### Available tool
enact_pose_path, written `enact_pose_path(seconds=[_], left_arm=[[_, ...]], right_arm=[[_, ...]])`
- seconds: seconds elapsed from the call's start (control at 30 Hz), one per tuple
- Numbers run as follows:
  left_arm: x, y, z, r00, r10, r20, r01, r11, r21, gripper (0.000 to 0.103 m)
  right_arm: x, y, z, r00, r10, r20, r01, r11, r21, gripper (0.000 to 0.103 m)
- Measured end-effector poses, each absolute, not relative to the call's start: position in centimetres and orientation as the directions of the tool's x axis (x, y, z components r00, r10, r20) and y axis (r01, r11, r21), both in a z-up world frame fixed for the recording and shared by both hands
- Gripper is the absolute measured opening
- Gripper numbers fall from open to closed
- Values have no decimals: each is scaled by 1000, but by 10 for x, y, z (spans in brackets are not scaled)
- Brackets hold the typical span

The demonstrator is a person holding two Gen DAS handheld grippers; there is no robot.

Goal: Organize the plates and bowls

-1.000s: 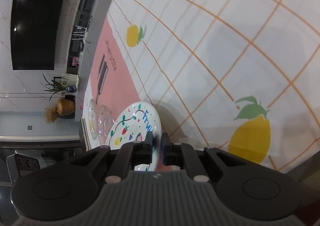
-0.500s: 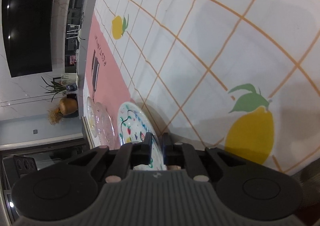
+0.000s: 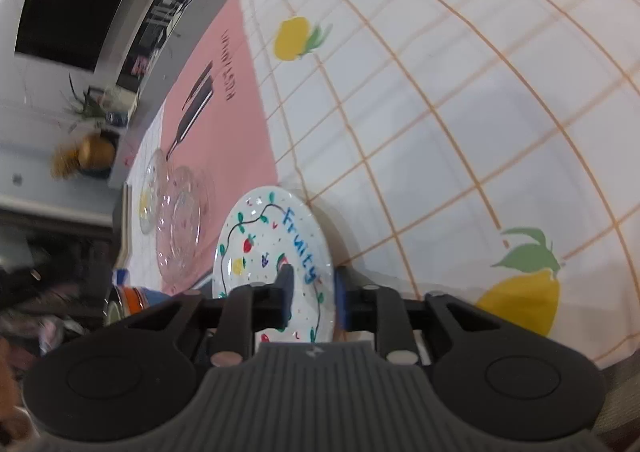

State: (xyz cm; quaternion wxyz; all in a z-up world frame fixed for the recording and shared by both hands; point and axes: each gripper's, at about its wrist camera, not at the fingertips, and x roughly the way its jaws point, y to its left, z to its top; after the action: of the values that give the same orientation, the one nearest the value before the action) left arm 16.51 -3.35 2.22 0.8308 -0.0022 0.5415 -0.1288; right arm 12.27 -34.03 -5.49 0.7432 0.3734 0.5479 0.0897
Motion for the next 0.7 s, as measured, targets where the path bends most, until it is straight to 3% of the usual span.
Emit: enact_pose_path(seconds=[0.13, 0.2, 0.3, 0.4, 0.57, 0.7], left_arm=[[157, -15, 34, 470, -243, -848, 153, 969, -193, 40], [150, -3, 34, 507, -249, -825, 92, 968, -235, 47], [144, 10, 29, 534, -230, -814, 46, 969, -243, 50], [140, 22, 25, 584, -179, -792, 23, 979, -204, 57], [151, 34, 14, 583, -197, -788, 111, 980, -163, 58], [159, 48, 9, 583, -252, -772, 133, 967, -216, 58]], right_arm=[[118, -340, -42, 414, 473, -778, 244, 765, 596, 57], [119, -339, -39, 418, 442, -794, 240, 789, 566, 59], [119, -340, -39, 418, 445, -792, 232, 790, 567, 62], [121, -338, -36, 428, 430, -795, 223, 802, 554, 76], [120, -345, -30, 483, 411, -773, 235, 790, 566, 87], [119, -351, -23, 520, 371, -769, 267, 785, 559, 88]])
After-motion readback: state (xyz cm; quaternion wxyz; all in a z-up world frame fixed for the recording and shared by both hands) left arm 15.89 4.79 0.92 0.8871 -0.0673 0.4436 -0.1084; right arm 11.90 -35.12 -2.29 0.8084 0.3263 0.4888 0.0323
